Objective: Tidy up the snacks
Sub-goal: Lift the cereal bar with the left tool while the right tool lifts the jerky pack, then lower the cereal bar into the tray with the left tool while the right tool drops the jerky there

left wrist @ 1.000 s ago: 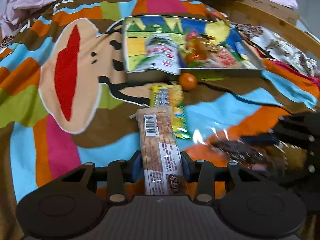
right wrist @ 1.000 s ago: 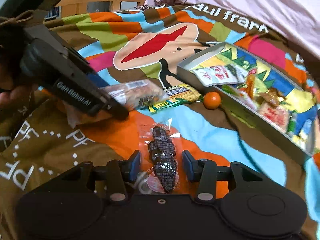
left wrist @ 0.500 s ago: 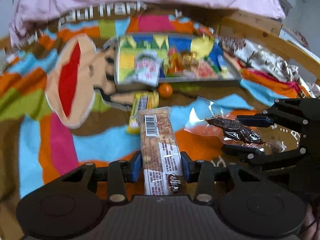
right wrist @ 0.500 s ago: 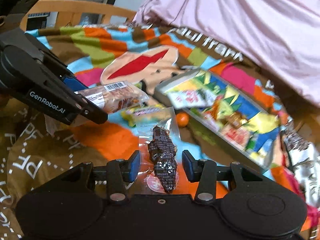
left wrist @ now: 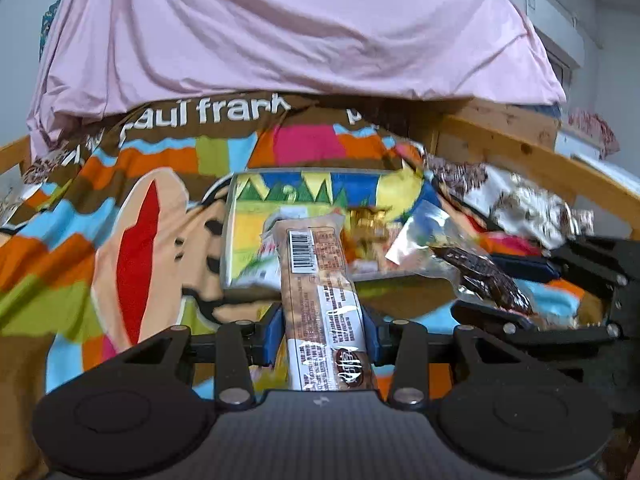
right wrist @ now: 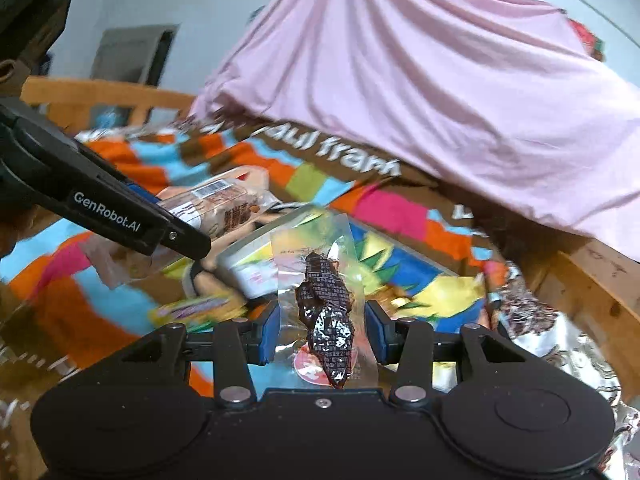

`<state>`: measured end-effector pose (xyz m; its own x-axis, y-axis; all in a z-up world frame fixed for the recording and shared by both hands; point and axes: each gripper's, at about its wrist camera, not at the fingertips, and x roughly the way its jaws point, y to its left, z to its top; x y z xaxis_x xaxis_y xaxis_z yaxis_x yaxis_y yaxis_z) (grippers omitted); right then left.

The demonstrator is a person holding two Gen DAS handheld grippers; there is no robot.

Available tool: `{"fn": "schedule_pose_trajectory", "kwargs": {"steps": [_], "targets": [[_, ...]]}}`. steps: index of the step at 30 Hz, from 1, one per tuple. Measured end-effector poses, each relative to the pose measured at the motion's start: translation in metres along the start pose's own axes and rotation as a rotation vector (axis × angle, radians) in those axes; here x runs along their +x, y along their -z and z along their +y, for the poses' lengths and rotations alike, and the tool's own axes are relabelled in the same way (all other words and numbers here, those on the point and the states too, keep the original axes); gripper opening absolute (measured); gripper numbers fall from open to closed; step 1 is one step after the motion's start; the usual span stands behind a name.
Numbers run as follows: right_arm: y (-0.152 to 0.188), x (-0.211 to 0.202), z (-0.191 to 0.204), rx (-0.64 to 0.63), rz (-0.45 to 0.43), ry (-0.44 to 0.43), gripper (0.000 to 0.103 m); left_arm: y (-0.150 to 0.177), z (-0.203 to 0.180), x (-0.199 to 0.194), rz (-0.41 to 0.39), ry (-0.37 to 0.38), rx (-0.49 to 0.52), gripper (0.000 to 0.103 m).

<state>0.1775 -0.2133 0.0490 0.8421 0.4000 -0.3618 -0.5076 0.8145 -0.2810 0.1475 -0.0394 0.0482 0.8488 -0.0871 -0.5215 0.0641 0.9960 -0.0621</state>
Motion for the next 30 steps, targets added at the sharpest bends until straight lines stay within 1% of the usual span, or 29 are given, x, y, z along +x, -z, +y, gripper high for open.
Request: {"fn": "schedule_pose_trajectory", "kwargs": {"steps": [5,9,12,14,18,23,26,30], "targets": [[0.003,0.023,-0.054,0.158,-0.040,0.057,0.046,-0.037,-0.010,0.033,-0.029,0.006,-0.012,0.044],[0.011,0.043,-0.088,0.232,-0.043,0.112,0.047,-0.062,-0.021,0.066,-0.048,0.012,0.009,0.044],[0.013,0.060,-0.106,0.275,-0.063,0.135,0.047,-0.079,-0.031,0.093,-0.062,0.016,0.023,0.044],[0.013,0.079,-0.114,0.289,-0.055,0.157,0.047,-0.089,-0.036,0.112,-0.062,0.022,0.028,0.044],[0.018,0.115,-0.127,0.369,-0.040,0.173,0.047,-0.108,-0.044,0.152,-0.035,0.039,0.011,0.044],[0.029,0.152,-0.130,0.376,0.006,0.178,0.047,-0.124,-0.047,0.201,0.022,0.025,-0.006,0.044],[0.039,0.165,-0.133,0.405,0.047,0.185,0.047,-0.126,-0.048,0.227,0.065,0.010,-0.008,0.044],[0.053,0.175,-0.139,0.488,0.094,0.177,0.047,-0.123,-0.047,0.261,0.137,-0.010,-0.050,0.044]]}}
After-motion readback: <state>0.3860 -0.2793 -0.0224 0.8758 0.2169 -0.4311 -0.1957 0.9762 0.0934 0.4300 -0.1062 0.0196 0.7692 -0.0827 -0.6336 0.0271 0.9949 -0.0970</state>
